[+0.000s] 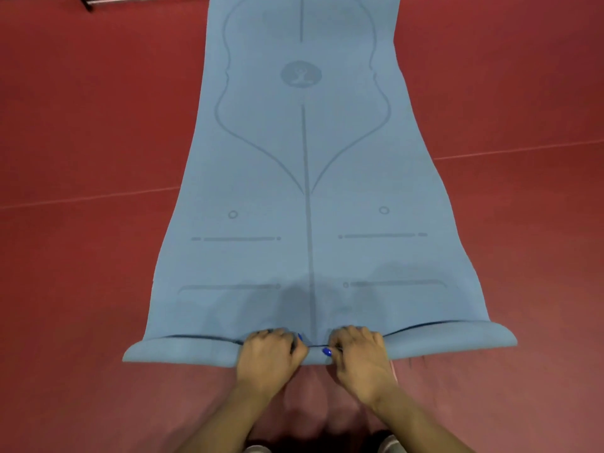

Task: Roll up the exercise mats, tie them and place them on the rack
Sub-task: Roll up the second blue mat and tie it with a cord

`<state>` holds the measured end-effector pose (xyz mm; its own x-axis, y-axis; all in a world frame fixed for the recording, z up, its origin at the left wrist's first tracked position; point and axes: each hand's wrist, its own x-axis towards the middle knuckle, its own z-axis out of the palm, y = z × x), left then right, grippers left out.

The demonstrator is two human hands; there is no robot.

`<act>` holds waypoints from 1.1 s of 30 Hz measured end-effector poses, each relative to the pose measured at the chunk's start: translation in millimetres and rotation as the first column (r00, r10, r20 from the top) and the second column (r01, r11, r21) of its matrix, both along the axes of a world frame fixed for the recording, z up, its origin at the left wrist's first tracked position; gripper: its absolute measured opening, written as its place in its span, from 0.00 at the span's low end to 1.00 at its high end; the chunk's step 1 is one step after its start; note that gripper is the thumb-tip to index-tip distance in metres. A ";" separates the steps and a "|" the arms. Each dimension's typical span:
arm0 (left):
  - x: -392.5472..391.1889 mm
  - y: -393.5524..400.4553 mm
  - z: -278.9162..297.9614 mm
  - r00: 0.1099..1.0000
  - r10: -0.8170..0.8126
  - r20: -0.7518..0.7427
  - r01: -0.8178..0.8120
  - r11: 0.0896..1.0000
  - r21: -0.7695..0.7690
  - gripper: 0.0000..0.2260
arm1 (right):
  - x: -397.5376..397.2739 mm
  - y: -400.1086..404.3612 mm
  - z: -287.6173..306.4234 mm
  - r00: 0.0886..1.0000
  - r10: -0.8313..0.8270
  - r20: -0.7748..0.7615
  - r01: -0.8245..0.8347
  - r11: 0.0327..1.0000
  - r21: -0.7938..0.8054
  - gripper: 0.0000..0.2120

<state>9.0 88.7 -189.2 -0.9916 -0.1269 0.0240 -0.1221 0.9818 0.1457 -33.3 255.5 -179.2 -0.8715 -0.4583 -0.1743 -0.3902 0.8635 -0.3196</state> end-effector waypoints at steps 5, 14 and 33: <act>-8.6 0.1 3.8 0.995 0.079 0.066 -0.078 0.997 -0.013 0.15 | -6.7 -2.0 -1.8 0.999 -0.032 0.028 0.035 0.992 -0.125 0.09; -8.0 1.0 -8.1 0.998 0.068 0.004 -0.067 0.992 -0.105 0.14 | -12.7 -2.1 -8.1 1.000 -0.006 -0.006 0.005 0.994 -0.113 0.08; -41.9 -21.9 3.2 0.839 -0.142 0.525 0.040 0.979 0.200 0.47 | -29.0 5.6 6.3 0.998 0.051 -0.032 -0.052 0.997 -0.053 0.11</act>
